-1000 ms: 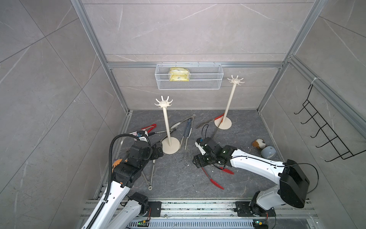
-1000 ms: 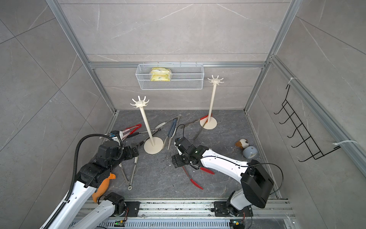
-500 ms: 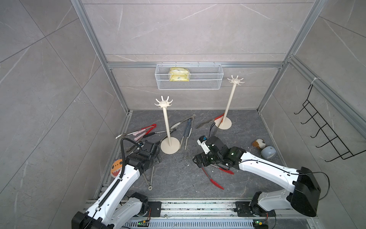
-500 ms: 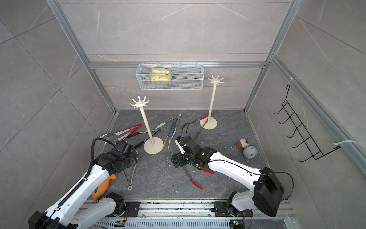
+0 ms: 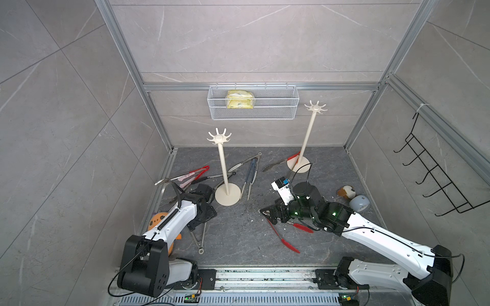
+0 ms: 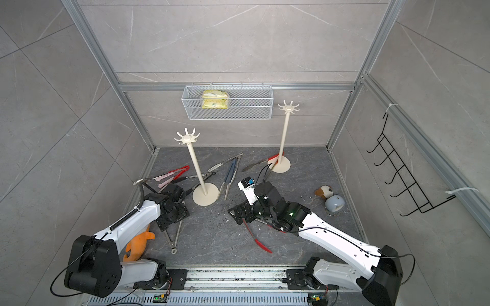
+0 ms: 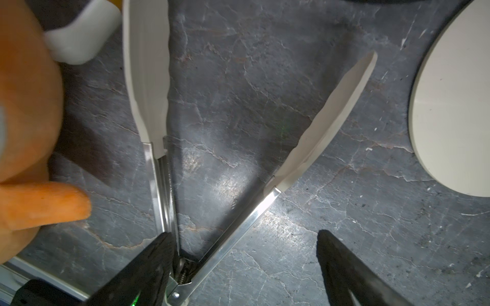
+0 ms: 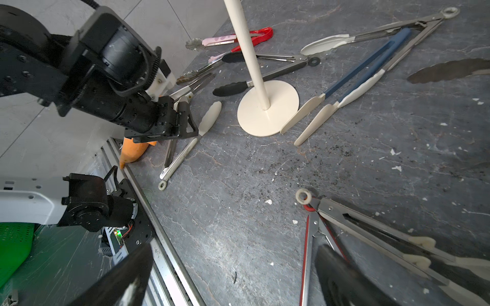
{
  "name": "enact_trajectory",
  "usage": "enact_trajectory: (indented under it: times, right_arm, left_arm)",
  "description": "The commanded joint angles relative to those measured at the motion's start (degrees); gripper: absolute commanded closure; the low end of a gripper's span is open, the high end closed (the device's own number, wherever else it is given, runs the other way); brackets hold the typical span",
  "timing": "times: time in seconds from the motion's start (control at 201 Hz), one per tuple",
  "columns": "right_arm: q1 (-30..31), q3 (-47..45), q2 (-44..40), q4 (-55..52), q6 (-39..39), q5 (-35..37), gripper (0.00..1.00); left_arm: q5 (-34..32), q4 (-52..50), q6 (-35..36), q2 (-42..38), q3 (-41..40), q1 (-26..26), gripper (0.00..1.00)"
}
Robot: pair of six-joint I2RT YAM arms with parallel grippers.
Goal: Hang food tongs on kitchen utensil racks
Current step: Adjust the food tongs at the center of the board.
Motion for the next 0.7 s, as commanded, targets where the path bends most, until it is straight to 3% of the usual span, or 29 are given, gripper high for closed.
enact_trajectory:
  times: [0.0, 0.129, 0.229, 0.528, 0.692]
  right_arm:
    - [-0.17, 1.51, -1.94, -2.81, -1.66, -0.94, 0.01]
    - [-0.13, 1.26, -3.03, -4.39, -2.14, -0.95, 0.01]
    - [-0.13, 0.96, -4.14, -4.83, -2.23, -1.00, 0.01]
    - [-0.17, -0.66, -6.12, -5.64, -2.53, -0.06, 0.00]
    - [-0.15, -1.50, -6.74, -5.39, -2.66, 0.22, 0.00]
  left_arm:
    - [3.31, 2.52, 1.23, 2.17, -0.25, 0.14, 0.17]
    - [4.98, 3.28, 1.34, 4.83, -0.70, 0.17, 0.23]
    - [6.23, 3.74, 1.19, 5.87, -1.51, 0.13, 0.34]
    - [10.51, 3.39, -0.60, 5.20, -2.82, 0.13, 0.76]
    - [13.91, 3.91, -4.72, 4.16, -3.26, -0.56, 0.84]
